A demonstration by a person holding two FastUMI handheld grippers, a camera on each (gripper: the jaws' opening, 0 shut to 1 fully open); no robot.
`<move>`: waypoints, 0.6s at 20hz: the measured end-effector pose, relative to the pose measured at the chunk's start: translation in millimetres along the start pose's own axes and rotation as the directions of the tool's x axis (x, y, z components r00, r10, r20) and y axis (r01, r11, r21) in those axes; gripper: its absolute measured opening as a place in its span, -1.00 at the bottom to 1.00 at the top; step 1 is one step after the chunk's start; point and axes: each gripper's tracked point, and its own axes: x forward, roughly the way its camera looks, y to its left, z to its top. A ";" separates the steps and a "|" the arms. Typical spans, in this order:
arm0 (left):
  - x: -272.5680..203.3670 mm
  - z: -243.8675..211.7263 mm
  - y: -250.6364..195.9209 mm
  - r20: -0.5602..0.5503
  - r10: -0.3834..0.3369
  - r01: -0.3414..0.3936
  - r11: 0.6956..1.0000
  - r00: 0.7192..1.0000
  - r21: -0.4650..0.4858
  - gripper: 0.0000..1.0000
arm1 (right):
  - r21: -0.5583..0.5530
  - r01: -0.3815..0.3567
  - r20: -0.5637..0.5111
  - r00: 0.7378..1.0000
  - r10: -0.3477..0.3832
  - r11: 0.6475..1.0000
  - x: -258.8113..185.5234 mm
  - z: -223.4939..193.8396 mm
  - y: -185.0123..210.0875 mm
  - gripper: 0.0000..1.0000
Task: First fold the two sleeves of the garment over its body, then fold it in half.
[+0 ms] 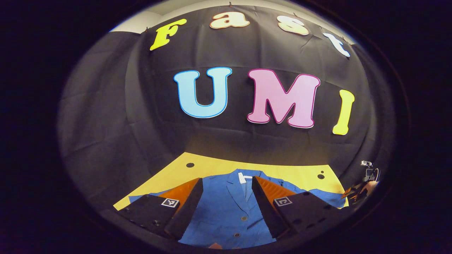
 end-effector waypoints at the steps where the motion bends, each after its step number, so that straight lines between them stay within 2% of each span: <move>1: -0.1 -1.1 -1.0 -0.004 0.003 -0.003 1.000 1.000 0.004 0.60 | 0.013 -0.009 -0.037 0.999 0.010 1.000 5.5 -6.9 -0.4 0.96; 5: 1.6 -4.1 -5.1 -0.020 -0.004 0.004 1.000 1.000 0.004 0.60 | -0.012 0.009 -0.094 0.996 -0.010 1.000 13.8 -17.4 -10.4 0.96; 7: 0.4 -3.8 -4.4 -0.017 -0.006 0.006 1.000 1.000 0.010 0.60 | -0.002 -0.019 -0.112 0.994 0.018 1.000 14.8 -20.1 -2.4 0.91; 9: 0.6 -5.5 -2.4 -0.016 -0.014 0.014 1.000 1.000 0.009 0.59 | -0.005 -0.040 -0.122 0.992 0.039 0.999 17.2 -19.4 7.0 0.51; 12: -2.2 -11.1 6.8 -0.028 -0.008 0.008 1.000 1.000 0.003 0.60 | -0.044 -0.065 -0.121 0.991 0.060 0.997 18.0 -19.6 23.0 -0.44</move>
